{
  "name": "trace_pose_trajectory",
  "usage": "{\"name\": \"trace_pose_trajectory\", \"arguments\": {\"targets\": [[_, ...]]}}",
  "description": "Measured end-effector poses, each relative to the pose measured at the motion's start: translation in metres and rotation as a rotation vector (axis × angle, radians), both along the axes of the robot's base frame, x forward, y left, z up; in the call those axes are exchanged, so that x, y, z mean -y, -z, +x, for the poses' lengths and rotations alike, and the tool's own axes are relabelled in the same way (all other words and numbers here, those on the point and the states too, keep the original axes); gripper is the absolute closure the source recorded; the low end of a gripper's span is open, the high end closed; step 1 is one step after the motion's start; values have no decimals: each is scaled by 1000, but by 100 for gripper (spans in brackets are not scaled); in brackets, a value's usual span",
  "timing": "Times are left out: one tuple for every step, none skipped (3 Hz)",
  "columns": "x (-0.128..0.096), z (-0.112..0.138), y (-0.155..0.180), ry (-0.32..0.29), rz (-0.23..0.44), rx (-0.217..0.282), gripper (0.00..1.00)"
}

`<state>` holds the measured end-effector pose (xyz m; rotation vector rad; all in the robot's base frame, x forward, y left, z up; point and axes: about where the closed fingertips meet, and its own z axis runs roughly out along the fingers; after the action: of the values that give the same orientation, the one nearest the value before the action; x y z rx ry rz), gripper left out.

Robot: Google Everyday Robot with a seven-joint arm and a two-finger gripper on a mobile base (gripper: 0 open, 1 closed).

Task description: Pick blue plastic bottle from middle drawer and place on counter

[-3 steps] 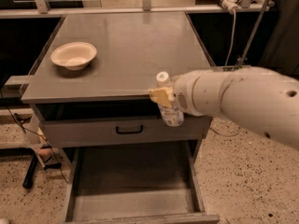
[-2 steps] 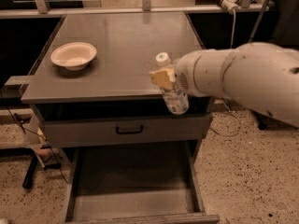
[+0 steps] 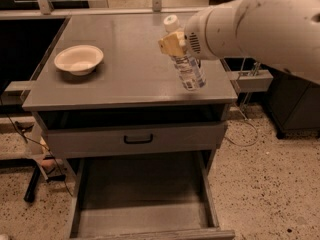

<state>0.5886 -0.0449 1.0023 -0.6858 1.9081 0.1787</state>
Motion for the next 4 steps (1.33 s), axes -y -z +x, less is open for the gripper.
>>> {"name": "trace_pose_trajectory", "arguments": {"targets": [[-8,18,-16,-18,2,1,100],[-16,48,-16,-59,50,-42,100],[-24,78,-15,-106,136,-99,100],[-29,100,-9,-143,220,-155,100]]}}
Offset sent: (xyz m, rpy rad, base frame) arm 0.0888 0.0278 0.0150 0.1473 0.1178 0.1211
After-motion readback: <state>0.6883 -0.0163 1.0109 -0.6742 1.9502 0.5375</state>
